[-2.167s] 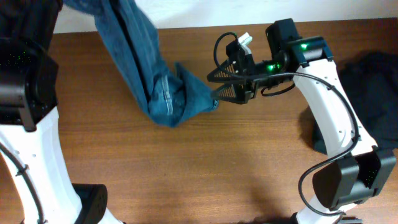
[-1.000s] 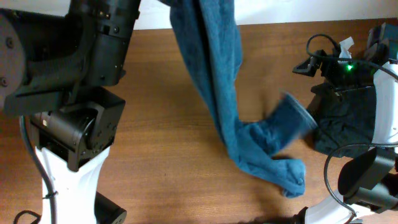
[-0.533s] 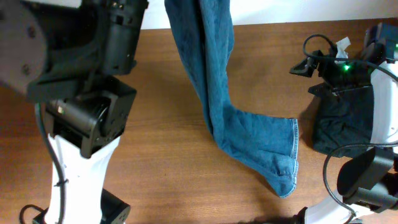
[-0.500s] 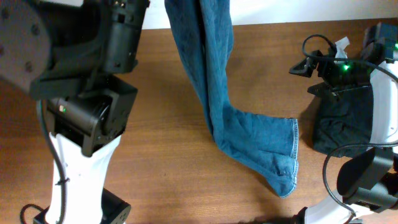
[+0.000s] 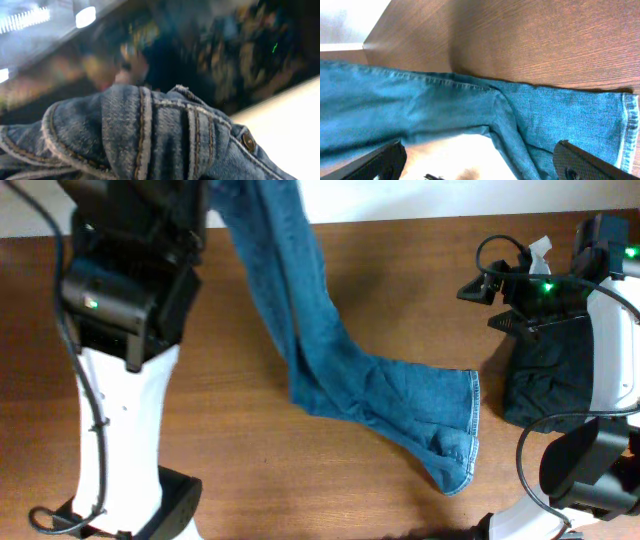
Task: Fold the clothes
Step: 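Drag the hanging jeans leftward and lay them flat lengthwise, then move the right gripper onto the middle of the jeans legs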
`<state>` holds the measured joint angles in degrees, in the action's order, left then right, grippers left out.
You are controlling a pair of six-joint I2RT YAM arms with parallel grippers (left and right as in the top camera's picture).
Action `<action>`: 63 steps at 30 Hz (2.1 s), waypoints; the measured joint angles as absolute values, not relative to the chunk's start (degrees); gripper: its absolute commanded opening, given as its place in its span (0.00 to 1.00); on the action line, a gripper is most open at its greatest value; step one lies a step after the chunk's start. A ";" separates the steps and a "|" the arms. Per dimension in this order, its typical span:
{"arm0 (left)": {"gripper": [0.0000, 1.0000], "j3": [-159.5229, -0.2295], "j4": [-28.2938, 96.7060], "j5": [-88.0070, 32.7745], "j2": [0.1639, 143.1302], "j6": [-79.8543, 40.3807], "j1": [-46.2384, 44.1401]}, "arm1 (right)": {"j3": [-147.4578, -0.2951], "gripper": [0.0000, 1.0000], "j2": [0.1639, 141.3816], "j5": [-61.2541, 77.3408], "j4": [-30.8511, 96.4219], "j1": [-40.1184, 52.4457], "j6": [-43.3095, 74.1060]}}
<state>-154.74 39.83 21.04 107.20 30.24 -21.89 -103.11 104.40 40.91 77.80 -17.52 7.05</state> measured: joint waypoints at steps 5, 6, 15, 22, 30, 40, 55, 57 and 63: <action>0.01 -154.69 55.22 20.45 107.74 18.17 -10.79 | -103.11 0.99 104.40 40.91 77.78 -17.52 7.05; 0.01 -154.69 57.56 19.20 107.77 16.16 -7.88 | -103.11 0.99 104.40 40.91 77.76 -17.52 7.05; 0.02 -154.69 69.87 5.93 108.22 8.23 10.44 | -103.11 0.99 104.40 40.71 77.78 -16.88 7.05; 0.20 -154.69 77.76 1.26 109.93 4.67 17.74 | -103.11 0.99 104.40 40.71 77.60 -13.06 7.03; 0.99 -154.71 81.65 0.38 113.99 2.48 24.08 | -103.11 0.99 104.40 40.49 77.36 -10.79 7.05; 0.99 -154.71 79.26 -4.84 115.31 1.41 25.58 | -103.11 0.99 104.40 40.49 76.93 -10.22 7.05; 0.99 -154.67 96.49 -21.78 126.48 3.64 25.56 | -101.78 0.99 104.40 40.27 77.17 -4.93 7.07; 0.99 -153.29 96.49 -21.93 128.25 3.64 25.52 | -101.78 0.99 104.40 39.40 77.52 -4.80 7.07; 0.99 -151.96 96.51 -22.13 132.92 4.93 25.19 | -101.78 0.99 104.40 35.11 78.35 -4.40 7.05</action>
